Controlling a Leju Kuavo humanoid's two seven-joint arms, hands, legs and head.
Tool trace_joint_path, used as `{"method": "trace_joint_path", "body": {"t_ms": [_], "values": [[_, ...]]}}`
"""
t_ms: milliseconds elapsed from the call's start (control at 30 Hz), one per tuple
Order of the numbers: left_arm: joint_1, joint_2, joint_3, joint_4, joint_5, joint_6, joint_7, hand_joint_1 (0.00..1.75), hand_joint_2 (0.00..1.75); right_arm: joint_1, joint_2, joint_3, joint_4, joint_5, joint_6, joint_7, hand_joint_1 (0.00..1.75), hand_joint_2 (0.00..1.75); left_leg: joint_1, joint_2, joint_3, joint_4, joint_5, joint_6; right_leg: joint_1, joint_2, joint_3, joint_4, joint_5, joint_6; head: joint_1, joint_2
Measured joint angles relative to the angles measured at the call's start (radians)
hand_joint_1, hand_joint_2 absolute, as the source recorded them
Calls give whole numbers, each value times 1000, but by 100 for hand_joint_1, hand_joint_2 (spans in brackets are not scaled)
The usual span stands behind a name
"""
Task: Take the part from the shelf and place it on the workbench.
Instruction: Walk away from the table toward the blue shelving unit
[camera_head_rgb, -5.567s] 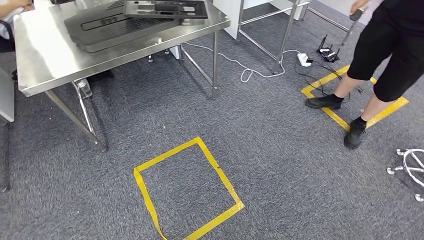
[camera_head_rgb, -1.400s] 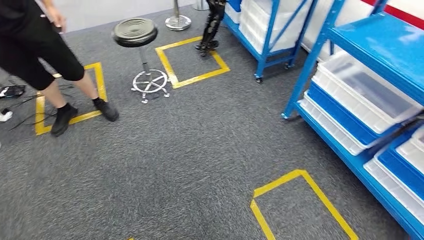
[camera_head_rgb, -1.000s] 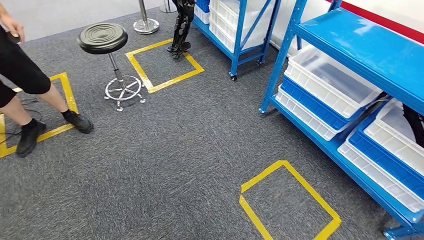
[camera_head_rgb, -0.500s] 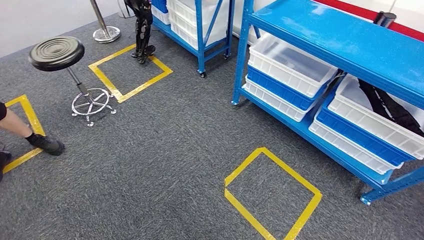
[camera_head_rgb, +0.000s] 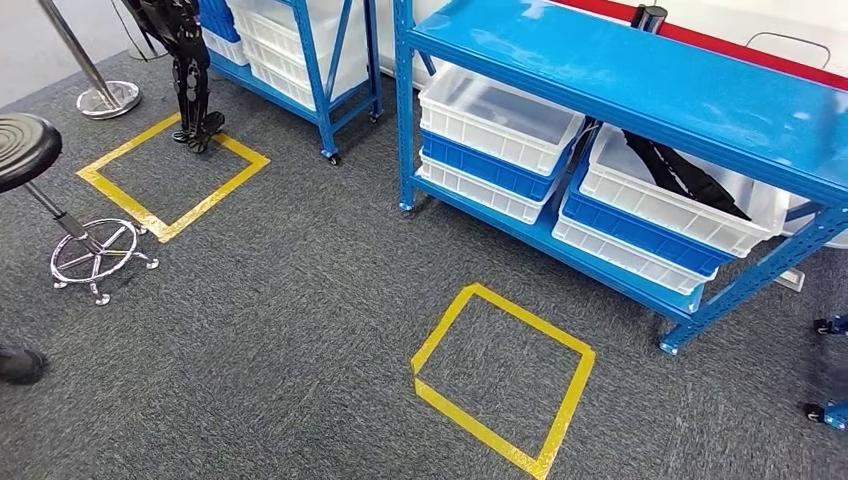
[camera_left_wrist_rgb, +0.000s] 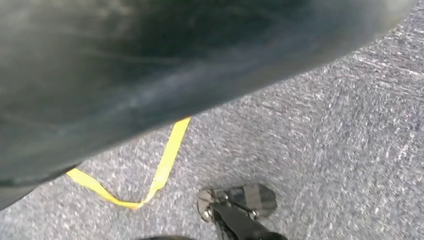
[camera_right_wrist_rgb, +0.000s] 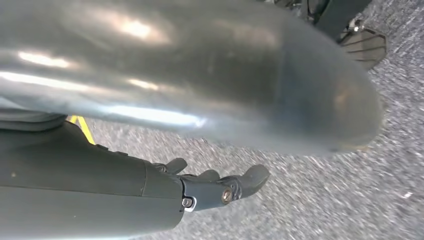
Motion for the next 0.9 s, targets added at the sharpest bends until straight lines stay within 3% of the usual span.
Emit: {"method": "trace_joint_path", "body": {"t_ms": [33,100,167,200,233,267,300,367,400,467,533,600,633,667,700,733,767,833,900], "values": [[0,0,0,0,0,1,0,0,0,0,0,0,0,0,0,0,0,0,1,12,3,-4,3,7,2,-26,-18,30,-15,-1,4,0],[1,0,0,0,0,2,-1,0,0,-3,1,0,0,0,0,0,0,0,-1,40,4,-6,5,15,5,-81,-81,153,-68,-8,11,0],[3,0,0,0,0,2,-2,0,0,-4,2,0,0,1,0,0,0,0,-3,70,2,-5,3,16,3,-95,-143,270,-105,-6,13,0],[3,0,0,0,0,2,-2,0,0,-3,2,0,0,2,0,0,0,0,-4,84,2,-5,2,16,1,-99,-148,280,-103,1,13,0],[2,0,0,0,0,2,-3,0,0,-2,2,0,0,2,0,0,0,0,-3,95,2,-5,1,15,0,-104,-130,245,-86,10,13,0],[2,0,0,0,0,2,-3,0,0,-2,2,0,0,3,0,0,0,0,-3,106,4,-5,-1,13,0,-119,-91,173,-61,18,13,0],[2,0,0,0,0,2,-3,0,0,-3,2,0,0,3,0,0,0,0,-5,116,7,-5,-4,9,1,-146,-49,97,-37,22,14,0],[2,0,0,0,0,2,-4,0,0,-7,2,0,0,3,0,0,0,0,-12,134,14,-5,-13,-3,6,-186,7,-1,-9,15,13,0],[2,0,0,0,0,2,-4,0,0,-9,3,0,0,3,0,0,0,0,-15,143,19,-6,-17,-9,9,-190,12,-10,-5,7,12,0],[0,0,0,0,0,2,-4,0,0,-9,3,0,0,3,0,0,0,0,-12,161,29,-10,-23,-21,8,-165,13,-13,1,-8,10,0],[-2,0,0,0,0,2,-4,0,0,-8,3,0,0,4,0,0,0,0,-7,134,23,19,-48,-32,1,-142,20,-19,4,-22,5,0],[-1,0,0,0,0,2,-4,0,0,-8,3,0,0,5,0,0,0,0,-5,77,-27,130,-111,-37,-2,-120,26,-20,4,-32,-1,0],[0,0,0,0,0,2,-4,0,0,-8,3,0,0,5,0,0,0,0,-5,60,-63,203,-143,-38,-1,-107,26,-20,3,-35,-2,0],[1,0,0,0,0,2,-4,0,0,-8,4,0,0,6,0,0,0,0,-5,52,-94,260,-161,-38,0,-93,27,-20,3,-36,-2,0],[2,1,0,0,0,2,-4,0,0,-7,4,0,0,6,0,0,0,0,-5,49,-110,284,-159,-37,1,-77,29,-19,3,-36,-2,0],[3,1,0,0,0,2,-4,0,0,-6,4,0,0,6,0,0,0,0,-4,47,-106,266,-133,-36,1,-61,31,-19,3,-35,-2,0],[3,1,0,0,0,2,-4,0,0,-6,4,0,0,6,0,0,0,0,-2,41,-85,211,-93,-35,1,-46,34,-18,2,-35,-2,0],[3,2,0,0,0,2,-3,0,0,-6,4,0,0,6,1,0,0,0,3,-1,-28,72,-25,-32,3,-18,35,-15,0,-31,-2,0],[3,2,0,0,0,2,-2,0,0,-8,4,0,0,6,1,2,0,0,5,-32,-1,6,-10,-28,6,1,29,-12,-1,-23,-1,0]]}}
